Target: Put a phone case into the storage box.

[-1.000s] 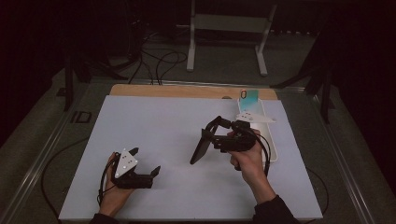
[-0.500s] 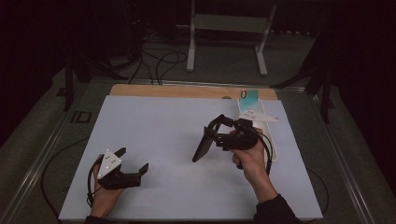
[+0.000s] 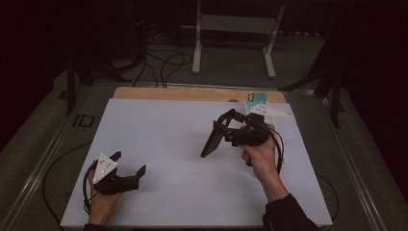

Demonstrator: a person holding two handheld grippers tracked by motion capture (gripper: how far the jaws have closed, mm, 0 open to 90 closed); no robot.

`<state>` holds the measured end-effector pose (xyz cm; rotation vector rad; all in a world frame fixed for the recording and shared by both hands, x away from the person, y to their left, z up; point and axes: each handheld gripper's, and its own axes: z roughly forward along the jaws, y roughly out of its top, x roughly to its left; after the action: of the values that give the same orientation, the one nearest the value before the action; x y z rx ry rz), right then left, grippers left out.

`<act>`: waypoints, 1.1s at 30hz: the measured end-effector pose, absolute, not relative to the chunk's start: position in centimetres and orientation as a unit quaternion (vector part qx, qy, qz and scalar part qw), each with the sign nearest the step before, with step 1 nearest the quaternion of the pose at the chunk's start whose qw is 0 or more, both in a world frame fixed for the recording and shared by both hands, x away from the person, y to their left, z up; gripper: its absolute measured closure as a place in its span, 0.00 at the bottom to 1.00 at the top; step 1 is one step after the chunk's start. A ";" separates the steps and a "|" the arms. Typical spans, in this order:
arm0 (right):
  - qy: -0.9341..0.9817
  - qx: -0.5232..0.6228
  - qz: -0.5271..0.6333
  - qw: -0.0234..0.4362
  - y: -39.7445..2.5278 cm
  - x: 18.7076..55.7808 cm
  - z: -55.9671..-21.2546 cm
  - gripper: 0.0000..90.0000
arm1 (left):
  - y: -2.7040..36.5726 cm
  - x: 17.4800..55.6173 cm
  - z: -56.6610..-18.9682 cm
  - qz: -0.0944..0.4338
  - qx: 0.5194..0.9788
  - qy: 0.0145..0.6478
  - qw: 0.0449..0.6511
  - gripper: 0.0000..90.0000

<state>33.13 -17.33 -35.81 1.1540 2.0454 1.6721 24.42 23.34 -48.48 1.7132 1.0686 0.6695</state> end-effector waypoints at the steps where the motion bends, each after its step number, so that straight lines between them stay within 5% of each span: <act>1: 0.703 0.397 0.575 0.130 -17.4 33.2 -35.7 0.16 | 23.4 24.4 -48.5 0.276 0.703 0.440 0.487 0.00; 33: 0.684 0.438 0.549 0.196 -18.3 37.5 -34.0 0.16 | 23.3 24.5 -48.5 0.283 0.704 0.445 0.475 0.00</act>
<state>37.55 -18.28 -34.04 1.2258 1.9168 1.5391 24.51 23.30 -48.54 1.7213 1.0883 0.6921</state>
